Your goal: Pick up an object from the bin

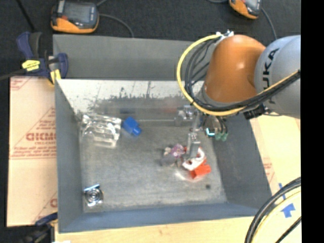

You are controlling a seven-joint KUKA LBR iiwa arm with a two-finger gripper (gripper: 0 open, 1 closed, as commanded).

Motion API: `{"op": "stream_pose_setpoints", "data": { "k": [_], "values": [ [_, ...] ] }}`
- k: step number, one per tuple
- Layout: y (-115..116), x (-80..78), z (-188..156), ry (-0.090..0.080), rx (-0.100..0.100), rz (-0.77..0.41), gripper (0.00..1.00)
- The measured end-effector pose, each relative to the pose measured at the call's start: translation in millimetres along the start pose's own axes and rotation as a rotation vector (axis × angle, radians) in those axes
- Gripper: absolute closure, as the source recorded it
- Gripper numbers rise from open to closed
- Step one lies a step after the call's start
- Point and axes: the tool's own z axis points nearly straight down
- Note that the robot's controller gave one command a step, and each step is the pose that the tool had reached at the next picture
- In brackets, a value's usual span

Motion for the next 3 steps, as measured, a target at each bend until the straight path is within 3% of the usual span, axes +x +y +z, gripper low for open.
{"op": "stream_pose_setpoints", "data": {
  "k": [1,2,3],
  "values": [
    [-69.7,9.4,114.7,0.0,0.0,0.078,0.0],
    [-67.5,8.0,110.6,-0.005,0.0,0.074,1.0],
    [-29.9,-8.2,-41.9,-0.017,-0.001,0.058,1.0]
  ]
}}
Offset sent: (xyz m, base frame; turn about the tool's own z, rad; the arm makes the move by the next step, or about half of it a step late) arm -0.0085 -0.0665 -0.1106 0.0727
